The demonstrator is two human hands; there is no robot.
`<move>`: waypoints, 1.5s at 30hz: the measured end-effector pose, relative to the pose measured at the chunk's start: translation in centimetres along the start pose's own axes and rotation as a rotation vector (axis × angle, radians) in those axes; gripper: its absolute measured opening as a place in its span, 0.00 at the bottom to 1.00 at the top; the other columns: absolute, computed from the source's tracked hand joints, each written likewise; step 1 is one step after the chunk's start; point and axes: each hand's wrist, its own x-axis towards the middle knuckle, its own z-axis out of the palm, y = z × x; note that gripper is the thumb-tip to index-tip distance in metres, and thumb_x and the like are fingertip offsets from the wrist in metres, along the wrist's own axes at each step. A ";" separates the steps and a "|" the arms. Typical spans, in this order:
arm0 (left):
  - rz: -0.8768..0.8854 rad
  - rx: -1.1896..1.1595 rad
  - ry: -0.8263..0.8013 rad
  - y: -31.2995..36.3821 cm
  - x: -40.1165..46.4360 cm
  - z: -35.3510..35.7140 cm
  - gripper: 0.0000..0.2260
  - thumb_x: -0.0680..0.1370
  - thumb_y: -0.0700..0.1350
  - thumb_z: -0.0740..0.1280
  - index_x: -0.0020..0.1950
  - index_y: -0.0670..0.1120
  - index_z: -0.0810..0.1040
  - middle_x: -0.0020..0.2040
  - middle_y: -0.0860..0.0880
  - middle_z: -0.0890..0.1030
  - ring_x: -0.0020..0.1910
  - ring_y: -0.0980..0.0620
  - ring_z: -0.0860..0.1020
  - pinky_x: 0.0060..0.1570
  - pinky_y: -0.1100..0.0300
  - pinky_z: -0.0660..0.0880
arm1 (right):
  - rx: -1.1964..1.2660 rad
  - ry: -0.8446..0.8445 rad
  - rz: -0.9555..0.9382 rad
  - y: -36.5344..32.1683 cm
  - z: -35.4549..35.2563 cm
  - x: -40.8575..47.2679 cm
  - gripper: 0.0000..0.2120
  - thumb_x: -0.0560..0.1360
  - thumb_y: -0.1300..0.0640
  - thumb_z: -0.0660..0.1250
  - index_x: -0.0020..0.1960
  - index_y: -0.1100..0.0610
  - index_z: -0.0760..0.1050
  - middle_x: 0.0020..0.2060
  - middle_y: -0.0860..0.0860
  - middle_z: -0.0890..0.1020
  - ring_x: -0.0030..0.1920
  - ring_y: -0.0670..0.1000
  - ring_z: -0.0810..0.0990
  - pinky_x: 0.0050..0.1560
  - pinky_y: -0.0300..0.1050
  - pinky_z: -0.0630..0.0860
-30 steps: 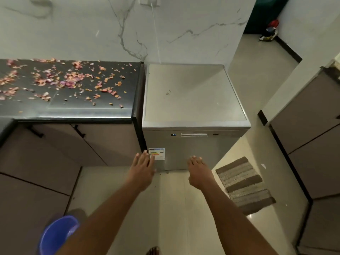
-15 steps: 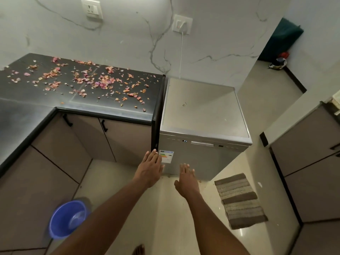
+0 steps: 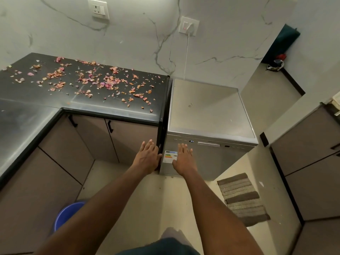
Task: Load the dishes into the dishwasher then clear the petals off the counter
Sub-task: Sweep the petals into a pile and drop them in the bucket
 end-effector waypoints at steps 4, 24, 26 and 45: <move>-0.003 -0.033 -0.012 -1.7 2.0 0.2 0.23 0.86 0.54 0.50 0.74 0.42 0.68 0.77 0.42 0.66 0.82 0.45 0.52 0.80 0.44 0.48 | -0.006 -0.007 -0.013 -1.3 0.2 2.4 0.37 0.82 0.56 0.62 0.83 0.61 0.47 0.83 0.58 0.51 0.83 0.56 0.46 0.81 0.53 0.41; -0.241 -0.277 -0.122 -16.1 17.2 0.7 0.24 0.86 0.54 0.50 0.78 0.41 0.62 0.80 0.42 0.60 0.82 0.46 0.50 0.79 0.47 0.49 | 0.036 -0.172 -0.141 -10.6 5.5 23.8 0.38 0.85 0.47 0.59 0.84 0.60 0.43 0.83 0.59 0.44 0.83 0.57 0.40 0.81 0.53 0.39; -0.248 -0.263 -0.147 -17.2 18.3 0.5 0.25 0.86 0.54 0.50 0.80 0.41 0.60 0.81 0.42 0.59 0.82 0.46 0.49 0.79 0.48 0.48 | 0.052 -0.116 -0.103 -11.0 5.5 25.6 0.38 0.84 0.43 0.56 0.84 0.59 0.42 0.83 0.59 0.43 0.83 0.58 0.39 0.80 0.53 0.38; 0.439 0.099 -0.498 -32.2 27.4 1.4 0.30 0.85 0.62 0.40 0.82 0.50 0.36 0.80 0.53 0.32 0.79 0.53 0.32 0.80 0.47 0.38 | 0.060 0.122 0.417 -15.7 9.1 37.4 0.48 0.77 0.28 0.36 0.83 0.62 0.40 0.82 0.62 0.44 0.83 0.60 0.40 0.81 0.60 0.40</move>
